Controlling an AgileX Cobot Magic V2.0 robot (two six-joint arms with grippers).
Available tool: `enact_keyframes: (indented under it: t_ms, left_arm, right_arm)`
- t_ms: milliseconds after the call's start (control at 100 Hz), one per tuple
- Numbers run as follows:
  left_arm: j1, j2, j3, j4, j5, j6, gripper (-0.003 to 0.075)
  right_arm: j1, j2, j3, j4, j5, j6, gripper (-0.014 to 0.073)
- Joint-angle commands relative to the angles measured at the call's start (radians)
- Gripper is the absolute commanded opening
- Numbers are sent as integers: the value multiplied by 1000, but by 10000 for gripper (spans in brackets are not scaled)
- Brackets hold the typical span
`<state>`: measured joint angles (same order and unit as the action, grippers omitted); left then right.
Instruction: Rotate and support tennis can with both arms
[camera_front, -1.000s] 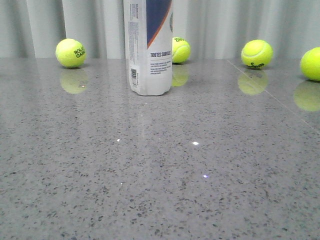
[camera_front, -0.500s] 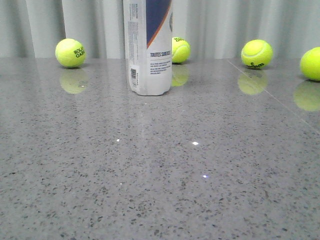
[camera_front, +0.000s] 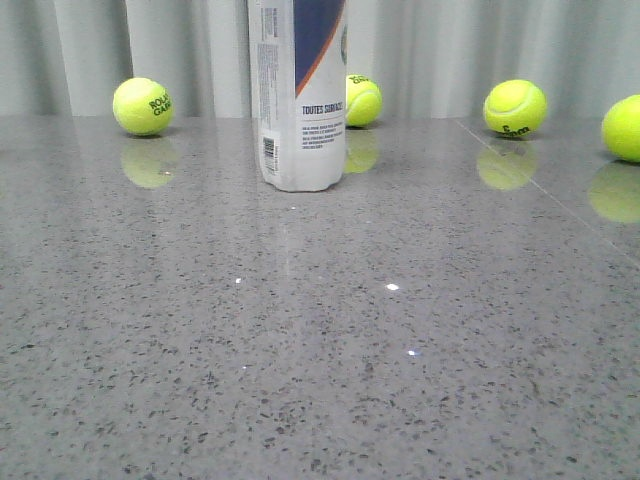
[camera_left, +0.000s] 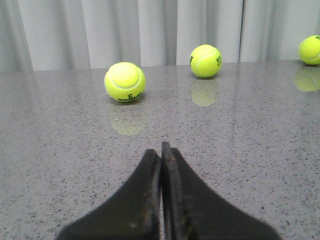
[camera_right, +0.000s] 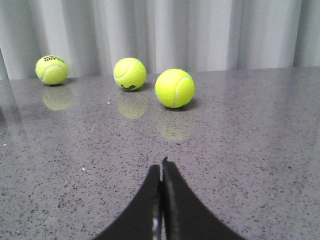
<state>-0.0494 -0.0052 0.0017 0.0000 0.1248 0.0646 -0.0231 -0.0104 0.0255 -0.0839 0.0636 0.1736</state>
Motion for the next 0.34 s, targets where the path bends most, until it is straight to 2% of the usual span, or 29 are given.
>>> enact_keyframes:
  t_ms: [0, 330]
  left_arm:
    - [2, -24, 44, -6, -80, -9, -19]
    - [2, -24, 44, -6, -80, -9, -19]
  right_arm:
    - [-8, -17, 4, -14, -69, 0, -60]
    - [-8, -17, 4, -14, -64, 0, -60]
